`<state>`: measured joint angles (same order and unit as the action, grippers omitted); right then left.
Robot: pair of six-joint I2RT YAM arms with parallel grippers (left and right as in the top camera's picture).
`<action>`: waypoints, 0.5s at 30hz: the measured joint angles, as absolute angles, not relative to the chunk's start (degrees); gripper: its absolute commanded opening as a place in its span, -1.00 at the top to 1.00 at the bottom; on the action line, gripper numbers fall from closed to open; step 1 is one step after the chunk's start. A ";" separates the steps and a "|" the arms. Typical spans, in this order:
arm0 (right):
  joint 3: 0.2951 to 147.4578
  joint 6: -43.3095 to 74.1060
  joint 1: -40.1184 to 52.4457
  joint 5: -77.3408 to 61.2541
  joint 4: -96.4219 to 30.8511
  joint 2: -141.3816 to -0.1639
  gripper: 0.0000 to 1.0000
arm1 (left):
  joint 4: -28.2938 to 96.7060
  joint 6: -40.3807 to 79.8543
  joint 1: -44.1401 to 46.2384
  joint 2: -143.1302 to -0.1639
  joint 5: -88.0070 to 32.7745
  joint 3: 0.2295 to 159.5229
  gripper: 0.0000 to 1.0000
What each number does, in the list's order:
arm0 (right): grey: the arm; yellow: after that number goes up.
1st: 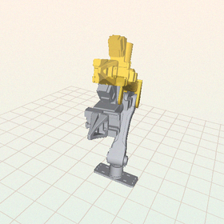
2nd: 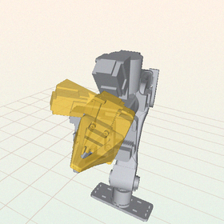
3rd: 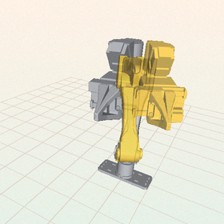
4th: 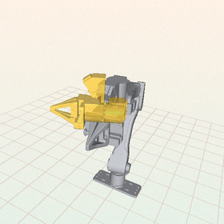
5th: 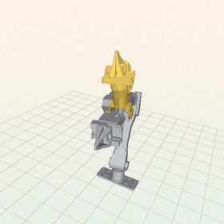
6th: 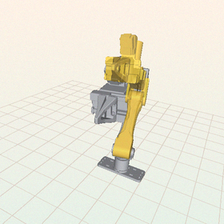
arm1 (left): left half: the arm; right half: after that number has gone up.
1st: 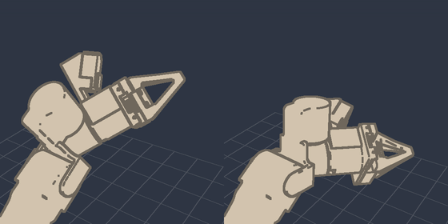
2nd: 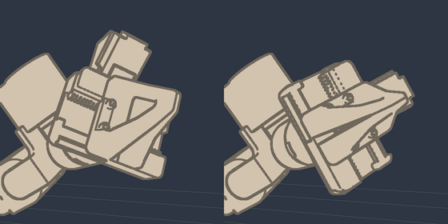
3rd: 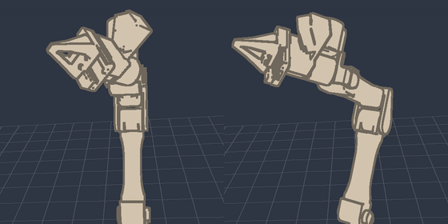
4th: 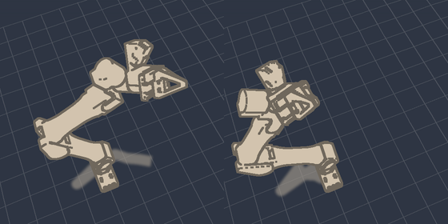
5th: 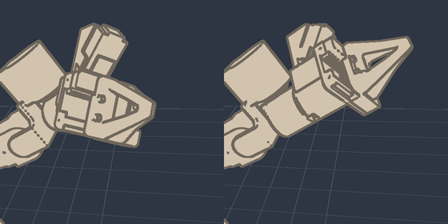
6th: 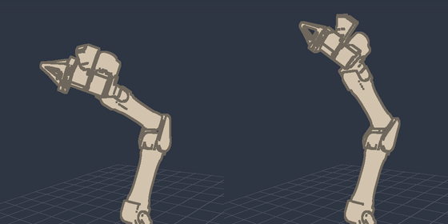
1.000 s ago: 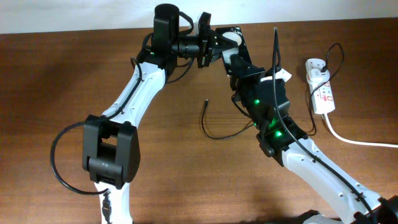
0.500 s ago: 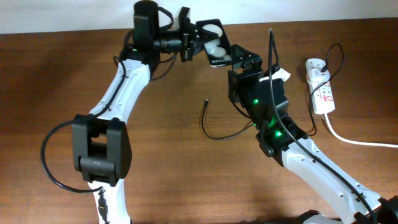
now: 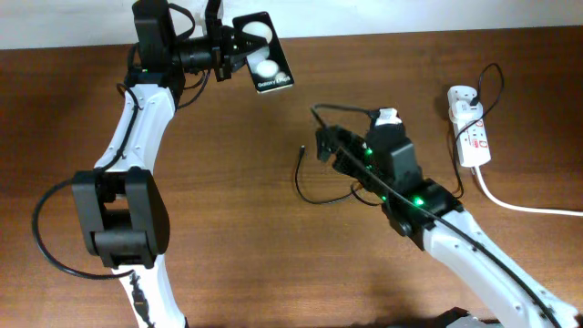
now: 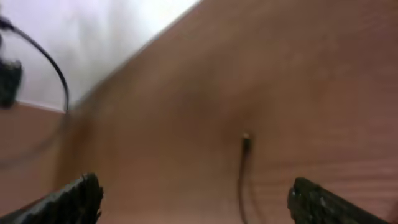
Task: Plug charger to phone and switch on socket
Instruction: 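Lower the right gripper to the black cable's USB-C end and grasp it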
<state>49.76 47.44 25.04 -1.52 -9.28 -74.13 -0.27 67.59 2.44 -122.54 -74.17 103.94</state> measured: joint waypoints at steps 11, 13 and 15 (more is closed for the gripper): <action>66.22 26.04 17.67 -11.14 -41.08 -79.33 -0.72 | -0.25 64.18 0.60 -122.54 -76.12 103.94 1.00; 73.17 25.56 19.57 -11.14 -43.72 -87.33 -0.54 | -0.25 63.05 -2.28 -122.54 -77.17 103.94 1.00; 75.96 25.67 22.50 -11.35 -43.29 -93.51 -0.43 | -0.27 61.95 -5.56 -122.54 -79.11 103.94 1.00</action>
<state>75.96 25.67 22.50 -11.35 -43.29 -93.51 -0.27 61.95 -5.56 -122.54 -79.11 103.94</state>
